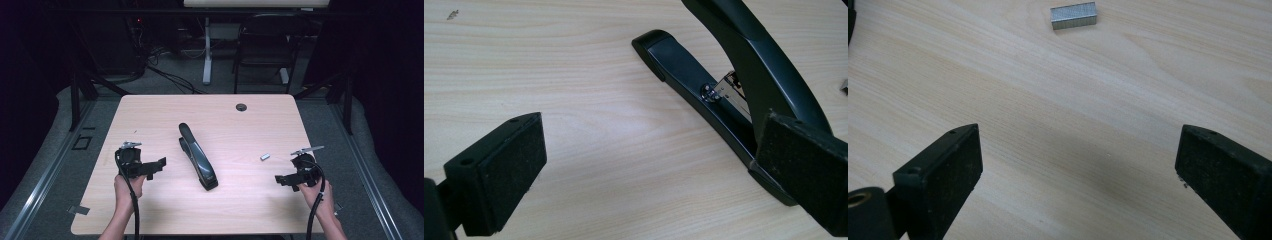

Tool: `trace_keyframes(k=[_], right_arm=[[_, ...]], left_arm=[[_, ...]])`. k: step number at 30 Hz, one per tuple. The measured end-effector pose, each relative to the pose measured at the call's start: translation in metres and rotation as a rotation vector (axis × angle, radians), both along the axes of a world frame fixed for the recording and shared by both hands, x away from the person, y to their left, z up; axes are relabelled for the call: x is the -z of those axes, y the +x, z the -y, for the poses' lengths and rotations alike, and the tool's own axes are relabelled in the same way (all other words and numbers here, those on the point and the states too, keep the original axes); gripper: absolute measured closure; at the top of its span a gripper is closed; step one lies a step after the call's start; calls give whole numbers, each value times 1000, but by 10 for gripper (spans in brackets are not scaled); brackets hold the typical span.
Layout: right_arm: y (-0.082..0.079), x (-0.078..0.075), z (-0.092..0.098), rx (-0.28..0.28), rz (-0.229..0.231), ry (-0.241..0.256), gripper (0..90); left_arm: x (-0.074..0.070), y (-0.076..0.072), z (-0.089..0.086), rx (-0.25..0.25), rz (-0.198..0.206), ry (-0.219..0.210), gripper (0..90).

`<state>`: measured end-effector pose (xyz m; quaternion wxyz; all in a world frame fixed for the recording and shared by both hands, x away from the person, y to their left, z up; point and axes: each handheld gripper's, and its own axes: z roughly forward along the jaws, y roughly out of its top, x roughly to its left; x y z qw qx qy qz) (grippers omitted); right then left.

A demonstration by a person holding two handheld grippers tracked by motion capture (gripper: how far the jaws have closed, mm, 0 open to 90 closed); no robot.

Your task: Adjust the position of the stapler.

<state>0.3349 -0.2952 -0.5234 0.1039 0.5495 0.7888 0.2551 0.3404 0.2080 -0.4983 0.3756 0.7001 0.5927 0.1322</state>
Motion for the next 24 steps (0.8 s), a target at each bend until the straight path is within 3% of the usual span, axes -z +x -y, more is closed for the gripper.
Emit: trace_keyframes(k=[7,15,24], right_arm=[[-2,0,0,-6,-13,2,46],[-3,0,1,2,-22,2,50],[-1,0,0,-24,-28,8,52]], left_arm=[[1,1,4,11,2,7,2],[2,1,18,53,-35,36,4],[-2,4,35,31,-8,74,0]])
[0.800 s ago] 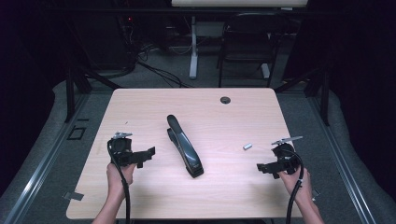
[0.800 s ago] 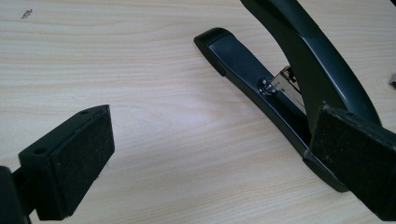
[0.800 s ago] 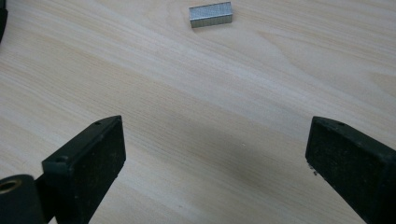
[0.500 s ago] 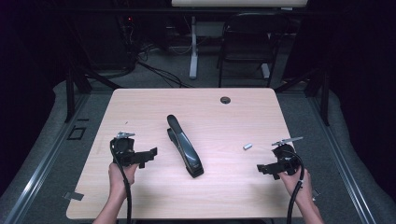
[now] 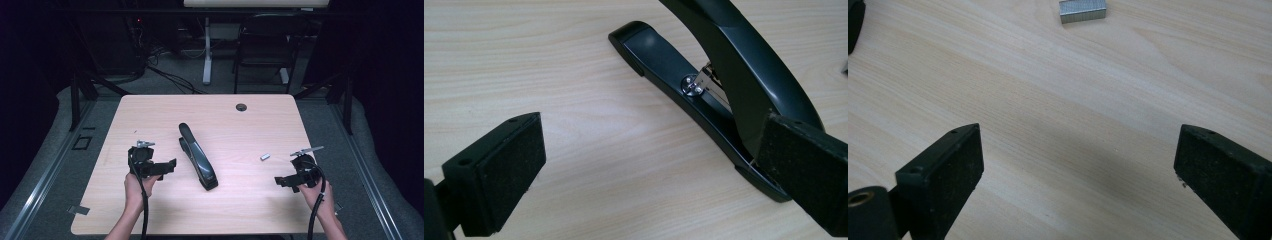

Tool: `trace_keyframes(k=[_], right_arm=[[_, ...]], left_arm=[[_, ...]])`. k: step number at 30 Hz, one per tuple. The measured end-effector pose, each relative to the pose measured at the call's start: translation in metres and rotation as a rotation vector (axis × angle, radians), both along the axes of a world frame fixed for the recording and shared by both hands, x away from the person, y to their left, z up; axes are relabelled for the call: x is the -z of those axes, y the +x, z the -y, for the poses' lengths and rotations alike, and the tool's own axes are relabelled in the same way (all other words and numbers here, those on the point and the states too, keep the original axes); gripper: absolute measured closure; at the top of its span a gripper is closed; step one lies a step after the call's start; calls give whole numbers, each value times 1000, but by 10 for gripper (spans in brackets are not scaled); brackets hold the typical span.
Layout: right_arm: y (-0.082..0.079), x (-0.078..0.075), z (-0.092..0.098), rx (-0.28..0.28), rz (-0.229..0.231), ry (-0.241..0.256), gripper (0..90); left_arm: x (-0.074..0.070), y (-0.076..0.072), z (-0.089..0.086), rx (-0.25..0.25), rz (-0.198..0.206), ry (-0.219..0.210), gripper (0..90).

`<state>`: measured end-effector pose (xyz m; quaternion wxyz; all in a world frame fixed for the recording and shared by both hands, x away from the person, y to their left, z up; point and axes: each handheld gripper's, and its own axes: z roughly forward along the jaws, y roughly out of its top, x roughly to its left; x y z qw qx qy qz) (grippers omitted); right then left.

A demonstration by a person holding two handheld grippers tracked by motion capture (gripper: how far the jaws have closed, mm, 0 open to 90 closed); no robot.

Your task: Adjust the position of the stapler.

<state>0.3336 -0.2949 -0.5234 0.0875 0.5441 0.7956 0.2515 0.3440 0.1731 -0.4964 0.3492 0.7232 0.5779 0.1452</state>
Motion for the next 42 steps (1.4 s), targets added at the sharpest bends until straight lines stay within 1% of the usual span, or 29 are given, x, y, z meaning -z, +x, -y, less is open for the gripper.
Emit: trace_keyframes(k=[3,4,5,6,7,9,10,11,13,14,16,17,18,19,20,21,23,24,27,30,31,32,34,35,37,38,39,40,42], right_arm=[[0,0,-1,4,-2,6,55],[0,0,-1,4,-2,6,55],[0,1,-1,-7,-2,-9,58],[0,1,-1,-11,-5,4,58],[1,1,-1,-12,-9,-11,58],[1,1,-1,-9,-11,-4,59],[2,2,-2,-8,-21,-14,60],[2,2,-2,-11,-24,-4,60],[2,3,-4,-11,-19,-9,61],[2,3,-4,-11,-19,-9,61],[2,2,-4,-15,-27,-10,64],[2,2,-4,-15,-27,-10,64],[2,3,-4,-12,-24,-6,67],[2,3,-4,-12,-24,-6,67],[2,3,-4,-13,-26,-6,71],[2,3,-4,-13,-24,-7,71],[2,2,-4,-17,-19,-5,72],[2,2,-4,-15,-9,-10,74],[2,1,-6,-21,-18,-26,78],[2,1,-8,-18,-17,-14,79],[2,1,-8,-20,-21,-33,80],[2,1,-8,-20,-21,-33,80],[2,2,-9,-17,-24,-31,82],[2,3,-8,-11,-27,-20,84],[3,2,-8,-11,-21,-25,86],[2,2,-8,-10,-19,-18,87],[2,2,-8,-10,-19,-18,87],[2,2,-8,-3,-10,-21,91],[2,2,-8,-2,-10,-21,92]], left_arm=[[0,3,7,13,-4,1,0],[0,3,7,13,-4,1,0],[-1,4,13,31,-8,-9,0],[-2,5,15,40,-3,-5,0],[-2,5,18,50,-2,-2,0],[-2,6,21,56,-3,-2,0],[0,8,27,67,-13,0,0],[0,9,30,64,-14,7,0],[1,11,37,72,-13,23,0],[1,11,37,72,-13,23,0],[1,13,48,83,-5,37,0],[1,13,48,83,-5,37,0],[1,14,54,92,-5,43,0],[1,14,54,92,-5,43,0],[2,15,57,95,-15,32,0],[2,17,60,107,-23,31,0],[3,20,64,108,-23,48,0],[4,24,68,110,-32,50,0],[5,26,71,107,-34,51,0],[6,30,74,115,-43,56,0],[7,31,75,105,-35,56,0],[6,32,76,103,-36,54,0],[6,35,78,103,-32,72,0],[7,38,81,100,-33,76,0],[7,39,82,95,-34,79,0],[8,42,85,99,-39,91,0],[8,42,85,99,-39,91,0],[8,44,88,91,-40,92,0],[9,47,91,88,-45,90,0]])
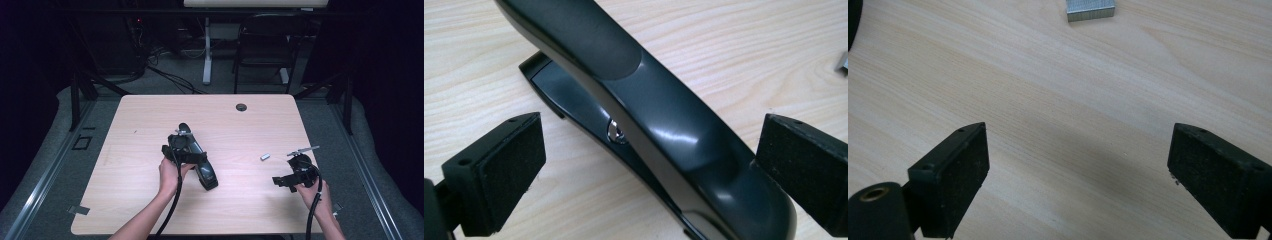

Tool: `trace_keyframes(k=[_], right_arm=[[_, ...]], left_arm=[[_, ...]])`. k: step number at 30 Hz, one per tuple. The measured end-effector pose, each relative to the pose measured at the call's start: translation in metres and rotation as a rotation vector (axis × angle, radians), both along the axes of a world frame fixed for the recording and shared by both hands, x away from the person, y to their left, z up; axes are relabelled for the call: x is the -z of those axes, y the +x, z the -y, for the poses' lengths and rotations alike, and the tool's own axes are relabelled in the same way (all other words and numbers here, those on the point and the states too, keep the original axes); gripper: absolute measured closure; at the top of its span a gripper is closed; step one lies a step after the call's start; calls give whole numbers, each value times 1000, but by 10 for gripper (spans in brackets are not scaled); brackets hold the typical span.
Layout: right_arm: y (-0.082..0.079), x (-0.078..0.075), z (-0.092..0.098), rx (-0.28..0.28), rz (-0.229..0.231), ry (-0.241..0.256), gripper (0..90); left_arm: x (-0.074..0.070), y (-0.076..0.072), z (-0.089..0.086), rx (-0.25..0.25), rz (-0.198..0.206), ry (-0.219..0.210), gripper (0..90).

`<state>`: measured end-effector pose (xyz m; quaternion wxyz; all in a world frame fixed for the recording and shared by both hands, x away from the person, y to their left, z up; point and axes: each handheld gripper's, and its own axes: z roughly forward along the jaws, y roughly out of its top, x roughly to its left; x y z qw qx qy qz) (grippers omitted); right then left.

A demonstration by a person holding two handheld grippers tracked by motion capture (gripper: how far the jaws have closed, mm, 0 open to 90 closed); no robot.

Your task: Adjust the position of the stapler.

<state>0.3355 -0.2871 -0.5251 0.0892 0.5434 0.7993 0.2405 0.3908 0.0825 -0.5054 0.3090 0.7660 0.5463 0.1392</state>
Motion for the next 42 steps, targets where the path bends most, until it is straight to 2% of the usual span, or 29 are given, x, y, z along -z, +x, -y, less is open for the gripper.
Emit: trace_keyframes(k=[2,3,7,10,12,17,21,24,28,36,42], right_arm=[[0,1,0,2,-2,8,95],[1,1,0,-2,-9,4,99],[1,1,0,-6,-16,-2,106],[1,1,1,-7,-17,-2,109],[1,1,1,-7,-18,-1,110],[1,2,1,-4,-17,-5,116],[0,1,0,-10,-20,-3,121],[0,1,1,-13,-22,-2,122],[0,2,1,-10,-16,-3,126],[0,2,1,-11,-24,1,128],[-1,3,1,-23,-32,-6,129]], left_arm=[[0,3,3,-8,-1,-4,0],[0,6,6,-17,2,8,0],[1,11,11,-29,-6,17,0],[6,15,17,-33,-23,51,1],[7,16,17,-44,-23,51,3],[10,16,17,-50,-23,81,59],[10,14,17,-22,-16,63,127],[10,14,17,-23,-18,63,134],[11,15,15,-10,-35,35,145],[10,16,13,17,-44,40,155],[9,13,9,51,-44,62,191]])
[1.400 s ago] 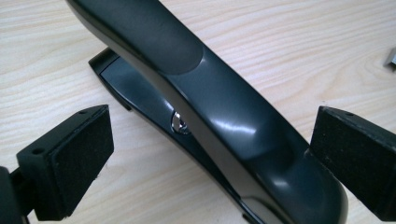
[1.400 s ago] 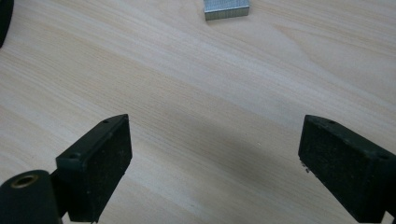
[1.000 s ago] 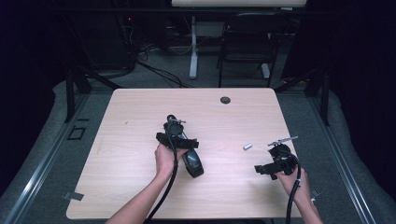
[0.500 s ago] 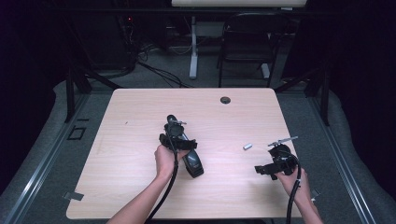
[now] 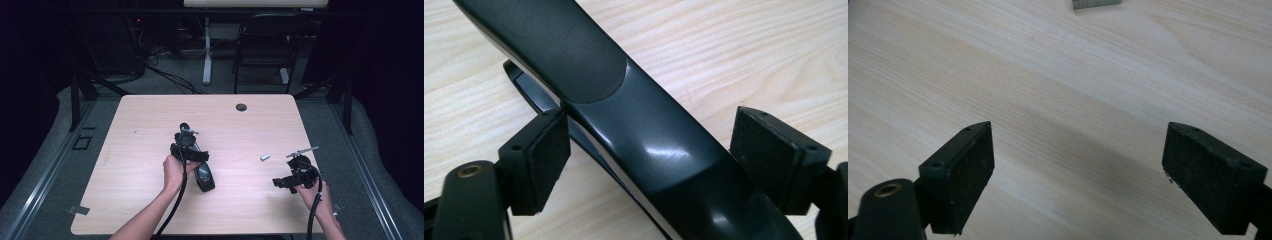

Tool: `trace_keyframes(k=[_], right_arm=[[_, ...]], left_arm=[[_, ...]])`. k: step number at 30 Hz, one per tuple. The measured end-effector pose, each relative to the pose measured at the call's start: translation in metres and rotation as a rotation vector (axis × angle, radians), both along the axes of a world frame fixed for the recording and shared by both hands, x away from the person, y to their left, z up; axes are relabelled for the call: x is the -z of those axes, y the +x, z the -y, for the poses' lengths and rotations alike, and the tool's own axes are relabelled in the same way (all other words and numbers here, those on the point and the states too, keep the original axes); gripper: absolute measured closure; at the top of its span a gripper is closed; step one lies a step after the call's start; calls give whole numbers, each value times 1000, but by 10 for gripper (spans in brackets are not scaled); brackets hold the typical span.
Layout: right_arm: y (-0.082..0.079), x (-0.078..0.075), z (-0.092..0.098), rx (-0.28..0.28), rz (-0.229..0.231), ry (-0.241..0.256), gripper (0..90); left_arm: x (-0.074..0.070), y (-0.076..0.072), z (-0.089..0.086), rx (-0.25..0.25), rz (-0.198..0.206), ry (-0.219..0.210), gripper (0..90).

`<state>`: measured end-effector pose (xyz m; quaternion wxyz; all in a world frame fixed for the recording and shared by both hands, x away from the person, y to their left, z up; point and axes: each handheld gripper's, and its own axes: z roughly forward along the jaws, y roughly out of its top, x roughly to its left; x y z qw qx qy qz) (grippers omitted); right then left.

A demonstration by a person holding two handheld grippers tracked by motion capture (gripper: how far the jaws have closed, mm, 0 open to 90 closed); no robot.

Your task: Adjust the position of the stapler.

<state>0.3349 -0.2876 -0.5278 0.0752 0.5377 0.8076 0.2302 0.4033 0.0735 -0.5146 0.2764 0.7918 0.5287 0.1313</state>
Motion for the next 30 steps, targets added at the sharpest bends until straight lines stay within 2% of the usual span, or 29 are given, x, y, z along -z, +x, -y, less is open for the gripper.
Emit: trace_keyframes(k=[3,6,30], right_arm=[[0,0,-1,10,2,3,129],[0,1,-1,7,1,1,129],[0,1,0,-2,-19,-1,131]], left_arm=[[0,-2,-3,13,-4,3,218],[0,-5,-9,25,-10,-21,244],[-2,-14,-32,123,-60,-31,377]])
